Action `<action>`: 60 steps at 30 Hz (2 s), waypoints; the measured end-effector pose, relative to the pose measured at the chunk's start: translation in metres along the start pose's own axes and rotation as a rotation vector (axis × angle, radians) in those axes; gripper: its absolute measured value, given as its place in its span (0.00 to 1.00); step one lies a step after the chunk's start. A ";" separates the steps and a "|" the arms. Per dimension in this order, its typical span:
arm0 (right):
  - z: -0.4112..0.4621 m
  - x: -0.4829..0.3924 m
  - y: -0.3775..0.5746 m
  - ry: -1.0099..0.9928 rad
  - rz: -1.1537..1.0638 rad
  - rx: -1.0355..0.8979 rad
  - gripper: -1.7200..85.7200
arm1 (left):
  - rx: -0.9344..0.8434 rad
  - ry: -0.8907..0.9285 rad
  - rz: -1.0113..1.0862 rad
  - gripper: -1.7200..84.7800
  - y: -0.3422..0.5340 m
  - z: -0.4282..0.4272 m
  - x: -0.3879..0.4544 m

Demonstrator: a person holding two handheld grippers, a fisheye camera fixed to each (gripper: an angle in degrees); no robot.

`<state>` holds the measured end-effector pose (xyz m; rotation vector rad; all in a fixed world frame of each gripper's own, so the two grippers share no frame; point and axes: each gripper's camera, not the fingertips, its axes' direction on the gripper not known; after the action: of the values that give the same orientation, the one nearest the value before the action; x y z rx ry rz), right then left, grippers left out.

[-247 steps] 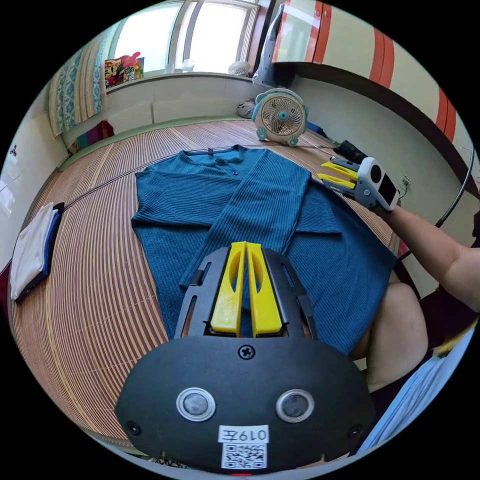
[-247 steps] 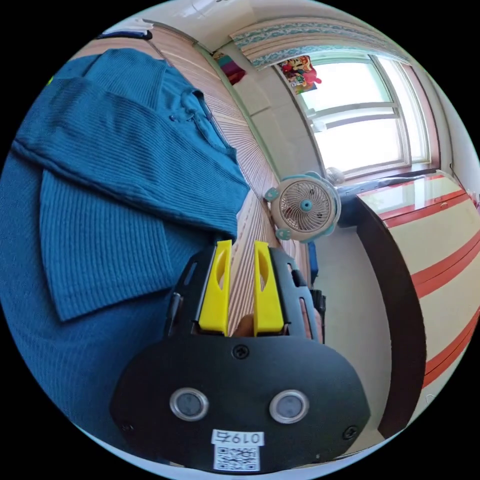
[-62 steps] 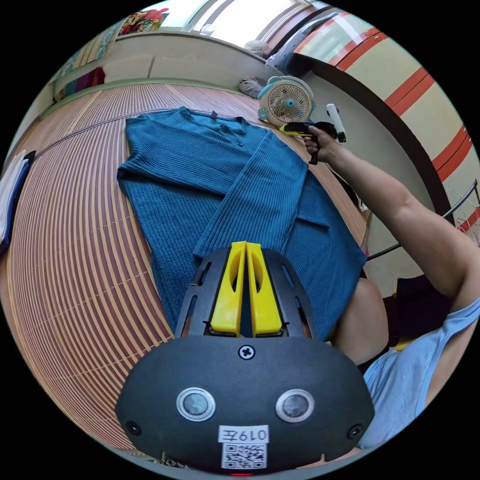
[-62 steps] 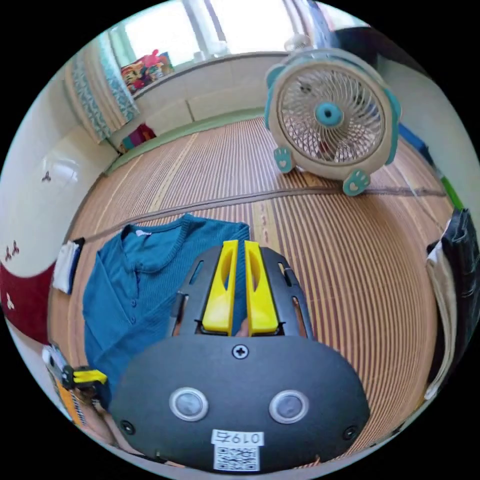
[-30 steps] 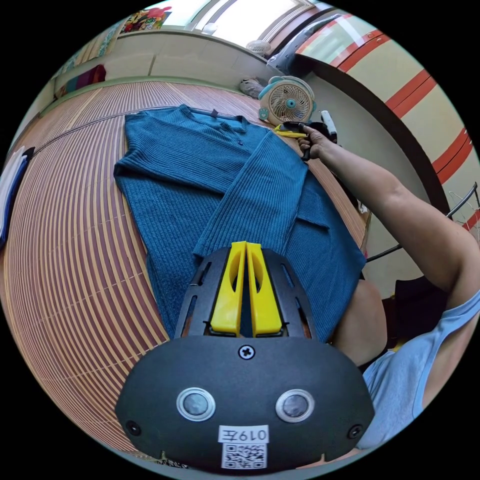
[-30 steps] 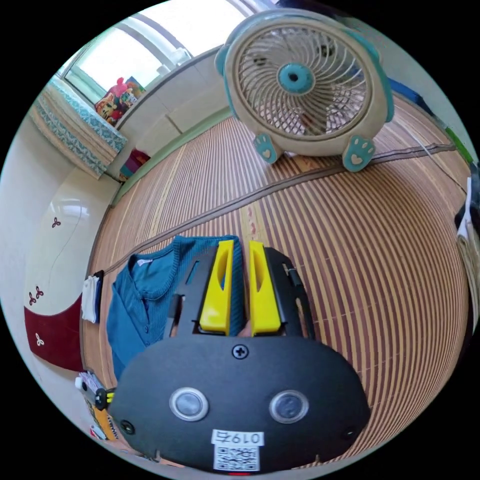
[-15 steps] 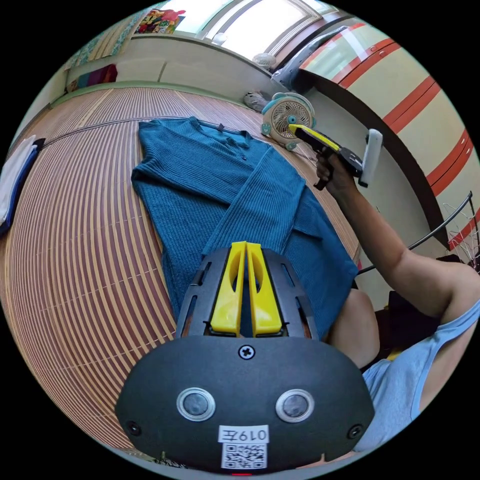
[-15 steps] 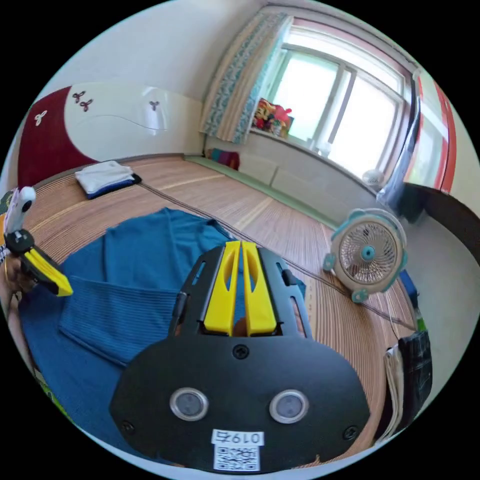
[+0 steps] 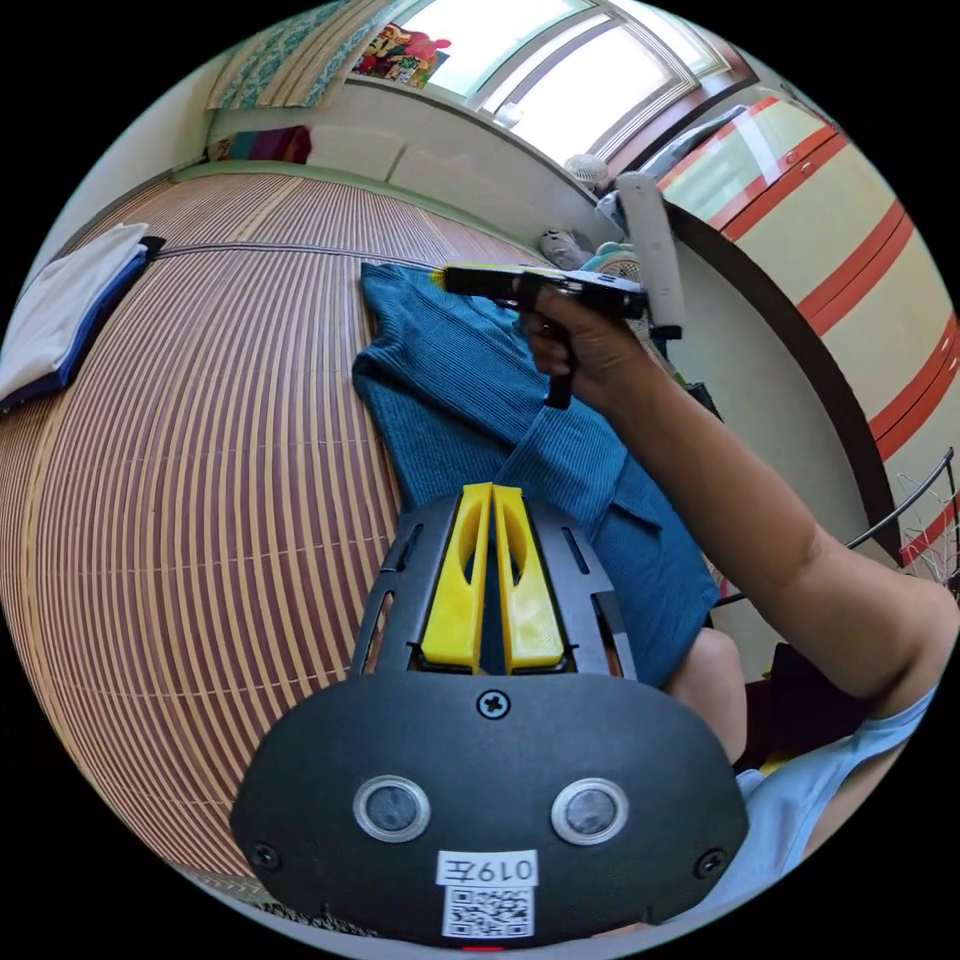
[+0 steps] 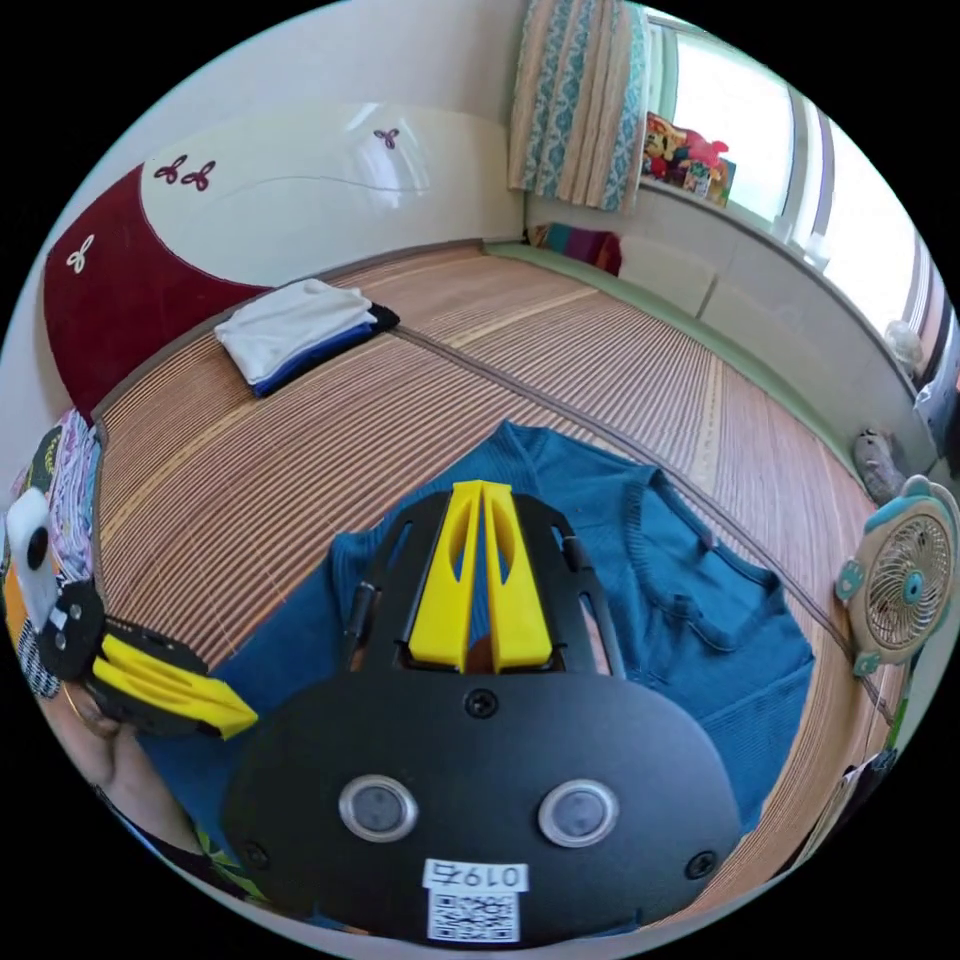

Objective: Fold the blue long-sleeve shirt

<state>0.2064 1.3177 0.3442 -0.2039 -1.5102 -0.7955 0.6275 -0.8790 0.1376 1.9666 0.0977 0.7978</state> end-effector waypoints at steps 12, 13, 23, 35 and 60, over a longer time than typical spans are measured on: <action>0.124 -0.084 -0.096 0.067 -0.032 -0.100 0.02 | 0.082 -0.071 -0.085 0.03 0.007 -0.027 -0.012; 0.141 -0.088 -0.114 0.055 -0.042 -0.140 0.02 | 0.075 -0.072 -0.082 0.03 0.007 -0.028 -0.013; 0.197 -0.186 -0.139 -0.038 -0.224 -0.289 0.01 | 0.081 -0.041 -0.135 0.03 0.009 -0.039 -0.033; 0.164 -0.367 0.008 0.361 -0.545 -0.181 0.02 | 0.124 -0.094 -0.186 0.03 0.013 -0.057 -0.043; 0.117 -0.419 0.076 0.196 -0.315 -0.154 0.01 | 0.114 -0.063 -0.184 0.03 0.006 -0.069 -0.062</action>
<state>0.2116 1.5841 -0.0084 0.0008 -1.3119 -1.1513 0.5377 -0.8536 0.1332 2.0531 0.2884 0.6213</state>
